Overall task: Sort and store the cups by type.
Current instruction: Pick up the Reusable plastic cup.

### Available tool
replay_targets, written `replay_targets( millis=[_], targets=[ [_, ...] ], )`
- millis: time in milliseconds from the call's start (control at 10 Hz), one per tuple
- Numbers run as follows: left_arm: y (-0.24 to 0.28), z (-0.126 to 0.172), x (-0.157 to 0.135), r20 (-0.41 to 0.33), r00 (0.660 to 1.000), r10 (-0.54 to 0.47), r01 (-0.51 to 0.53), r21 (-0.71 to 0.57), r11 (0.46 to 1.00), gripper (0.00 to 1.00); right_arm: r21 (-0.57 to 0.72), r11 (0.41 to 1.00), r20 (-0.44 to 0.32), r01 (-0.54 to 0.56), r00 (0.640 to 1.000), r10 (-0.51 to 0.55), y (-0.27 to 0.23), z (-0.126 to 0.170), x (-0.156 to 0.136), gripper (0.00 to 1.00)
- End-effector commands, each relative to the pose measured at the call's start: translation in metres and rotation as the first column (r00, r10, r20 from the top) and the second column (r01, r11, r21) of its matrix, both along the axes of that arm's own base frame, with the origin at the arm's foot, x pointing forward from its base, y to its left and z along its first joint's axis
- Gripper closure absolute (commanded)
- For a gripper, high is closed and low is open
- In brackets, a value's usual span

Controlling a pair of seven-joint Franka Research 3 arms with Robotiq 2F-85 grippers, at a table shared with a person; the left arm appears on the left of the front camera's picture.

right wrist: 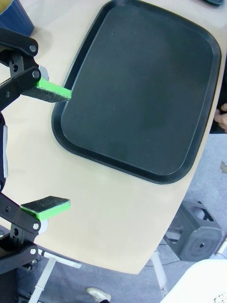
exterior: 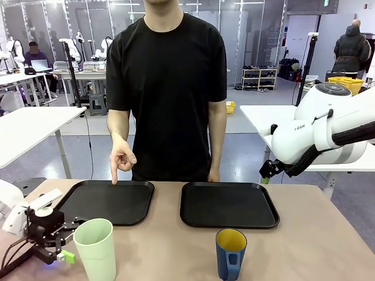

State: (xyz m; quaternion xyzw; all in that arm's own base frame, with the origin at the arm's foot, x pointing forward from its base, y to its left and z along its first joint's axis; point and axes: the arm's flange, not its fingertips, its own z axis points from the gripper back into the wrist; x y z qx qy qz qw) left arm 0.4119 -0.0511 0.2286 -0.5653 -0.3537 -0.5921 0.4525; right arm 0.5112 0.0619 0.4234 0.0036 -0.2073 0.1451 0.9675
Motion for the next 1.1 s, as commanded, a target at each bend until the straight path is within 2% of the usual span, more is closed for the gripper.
replay_targets(
  millis=[0,500,1000],
  targets=[
    [0.010,-0.063,-0.025,0.055,0.997,-0.052,0.053,-0.018,0.998,0.00,-0.002,1.000,0.002,-0.011,1.000,0.011,-0.003,0.000,0.001,0.00],
    [0.000,-0.071,-0.036,0.059,0.992,-0.115,0.118,-0.057,0.991,0.00,-0.002,1.000,0.002,-0.011,1.000,0.011,-0.003,0.000,0.001,0.00],
    [-0.017,-0.085,-0.043,0.065,0.991,-0.120,0.125,-0.082,0.989,0.00,-0.002,1.000,0.002,-0.011,1.000,0.011,-0.003,0.000,0.001,0.00]
  ],
)
